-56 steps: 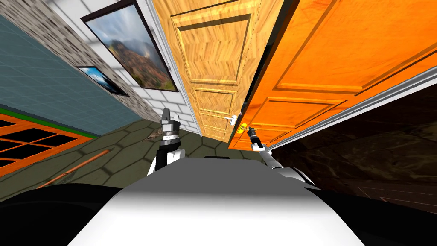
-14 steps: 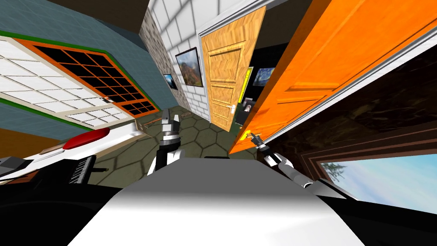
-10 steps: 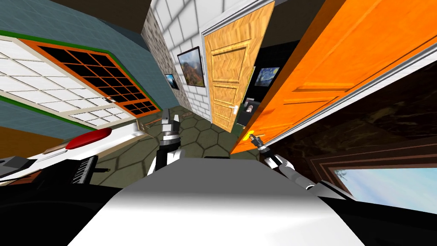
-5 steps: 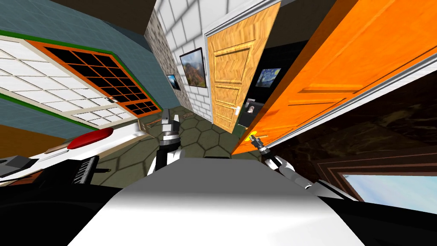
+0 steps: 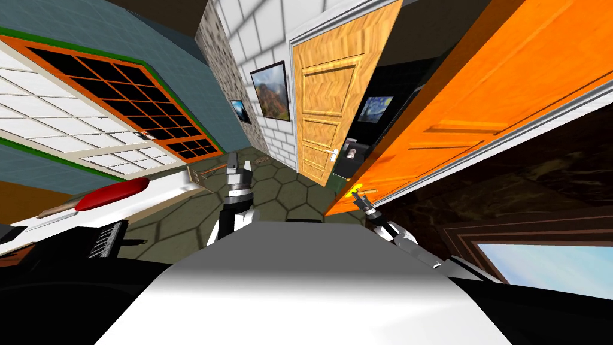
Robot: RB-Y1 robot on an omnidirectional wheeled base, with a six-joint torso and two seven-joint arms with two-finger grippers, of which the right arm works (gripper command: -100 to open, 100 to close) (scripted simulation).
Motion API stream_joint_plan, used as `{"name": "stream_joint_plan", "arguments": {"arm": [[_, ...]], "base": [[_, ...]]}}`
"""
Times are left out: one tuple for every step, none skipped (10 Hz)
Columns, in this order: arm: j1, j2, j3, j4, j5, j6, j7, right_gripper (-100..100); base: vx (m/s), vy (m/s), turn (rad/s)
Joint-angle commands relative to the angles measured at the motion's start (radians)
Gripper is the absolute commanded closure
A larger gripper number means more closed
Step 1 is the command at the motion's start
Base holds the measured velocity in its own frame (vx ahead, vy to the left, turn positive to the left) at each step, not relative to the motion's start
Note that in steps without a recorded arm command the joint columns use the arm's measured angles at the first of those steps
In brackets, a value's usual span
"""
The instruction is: Pull the door open
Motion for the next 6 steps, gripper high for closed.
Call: {"name": "stream_joint_plan", "arguments": {"arm": [[0.012,-0.023,-0.019,0.021,-0.018,0.014,-0.016,-100],[0.021,-0.036,-0.031,0.031,-0.028,0.023,-0.024,-100],[0.026,-0.042,-0.036,0.036,-0.033,0.028,-0.027,-100],[0.026,-0.042,-0.036,0.036,-0.033,0.028,-0.027,-100],[0.026,-0.042,-0.036,0.036,-0.033,0.028,-0.027,-100],[0.029,-0.048,-0.041,0.041,-0.038,0.032,-0.030,-100]], "base": [[-0.142,-0.072,-0.141],[-0.176,-0.086,-0.128],[-0.144,-0.042,-0.126],[-0.102,-0.012,-0.108],[-0.064,-0.012,-0.085],[-0.052,-0.018,-0.079]]}}
